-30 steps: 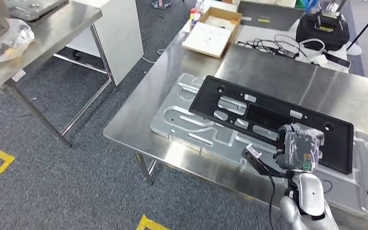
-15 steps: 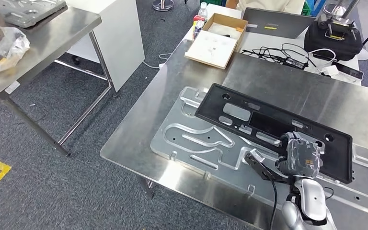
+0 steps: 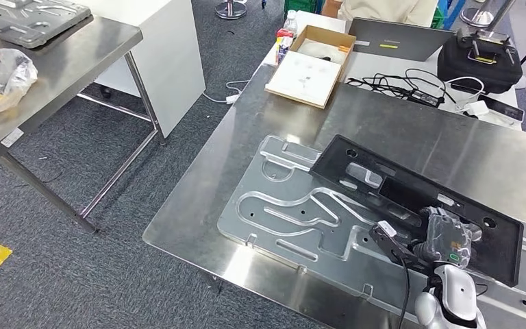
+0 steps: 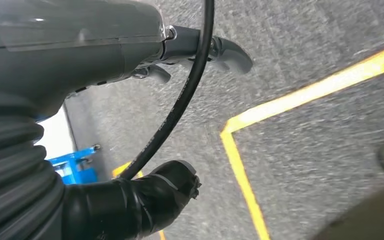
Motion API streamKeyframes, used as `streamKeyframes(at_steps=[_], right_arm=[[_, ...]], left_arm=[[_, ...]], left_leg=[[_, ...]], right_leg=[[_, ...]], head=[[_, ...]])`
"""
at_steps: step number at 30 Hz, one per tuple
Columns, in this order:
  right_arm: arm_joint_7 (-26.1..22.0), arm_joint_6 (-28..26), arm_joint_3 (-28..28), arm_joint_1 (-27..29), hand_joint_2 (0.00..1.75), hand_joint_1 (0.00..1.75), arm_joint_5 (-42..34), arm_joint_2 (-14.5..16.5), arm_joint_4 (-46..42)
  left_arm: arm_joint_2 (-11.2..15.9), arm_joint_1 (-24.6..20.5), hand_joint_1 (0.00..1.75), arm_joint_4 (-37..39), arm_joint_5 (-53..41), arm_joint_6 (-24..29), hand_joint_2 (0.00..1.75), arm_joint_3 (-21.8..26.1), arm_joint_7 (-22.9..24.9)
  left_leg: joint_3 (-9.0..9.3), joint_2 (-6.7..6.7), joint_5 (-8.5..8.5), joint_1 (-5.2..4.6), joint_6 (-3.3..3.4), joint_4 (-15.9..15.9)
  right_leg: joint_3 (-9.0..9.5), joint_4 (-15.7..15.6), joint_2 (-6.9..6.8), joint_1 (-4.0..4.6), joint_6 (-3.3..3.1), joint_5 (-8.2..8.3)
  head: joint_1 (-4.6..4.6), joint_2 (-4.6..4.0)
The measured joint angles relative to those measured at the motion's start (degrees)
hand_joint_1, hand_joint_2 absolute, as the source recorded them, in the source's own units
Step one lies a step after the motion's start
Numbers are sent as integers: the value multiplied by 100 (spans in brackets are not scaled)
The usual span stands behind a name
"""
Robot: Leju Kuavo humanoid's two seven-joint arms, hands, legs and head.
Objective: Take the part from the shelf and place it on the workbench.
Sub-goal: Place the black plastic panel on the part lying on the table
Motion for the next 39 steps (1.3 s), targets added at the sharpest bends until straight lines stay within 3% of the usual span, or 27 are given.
streamKeyframes(at_steps=[2, 4, 7, 8, 11, 13, 21, 29, 39], right_arm=[[-39, -5, -60, -4, 0, 0, -39, 0, 82], [-62, -7, -92, -20, 0, 0, -56, 1, 135], [-108, -14, -99, -62, 0, 0, -47, 16, 190], [-125, -20, -99, -71, 0, 0, -37, 28, 199], [-150, -36, -98, -78, 0, 0, -2, 75, 206], [-151, -38, -96, -77, 0, 0, 9, 100, 209], [-312, -319, 17, -2, 0, 0, 340, 232, -63], [-114, -301, 880, 153, 0, 0, 954, 434, -1347], [-57, -287, 1685, 263, 0, 0, 986, 446, -2114]], left_arm=[[1, 5, 0, 0, 1, -13, 87, 36, -5], [-1, 1, 0, 0, -1, -28, 0, 66, -13], [-4, -17, 0, 0, -20, -78, 0, 88, 13], [-5, -21, 0, 0, -30, -93, 0, 93, 33], [-6, -25, 0, 0, -45, -116, 0, 103, 72], [-6, -24, 0, 0, -46, -120, 0, 105, 79], [-11, -22, 0, 0, -54, -138, 0, 118, 140], [-52, -27, 0, 0, -119, -140, 0, 239, 208], [-94, -28, 0, 0, -160, -138, 0, 354, 242]], left_leg=[[13, 3, 10, -4, 1, -13], [14, 2, 3, -11, 22, -14], [14, 2, -9, -21, 49, -13], [13, 1, -12, -24, 55, -12], [11, 1, -21, -31, 71, -9], [12, -1, -23, -33, 74, -8], [14, -5, -24, -29, 72, -12], [20, -2, -17, -24, 60, -22], [22, -3, -14, -16, 53, -26]], right_leg=[[20, -22, 1, 8, -137, 12], [34, -43, 2, 8, -143, 13], [46, -71, 3, 5, -113, 20], [48, -80, 3, 2, -75, 23], [58, -105, 2, -16, 121, 21], [61, -111, -1, -21, 186, 15], [45, -81, -6, -14, 209, -2], [32, -58, -7, 0, 194, -15], [30, -54, -8, 0, 187, -19]], head=[[-1, 0], [-1, 0], [0, 0], [-1, 0], [-2, 0], [-2, 0], [-2, 0], [-2, 0], [-2, 0]])
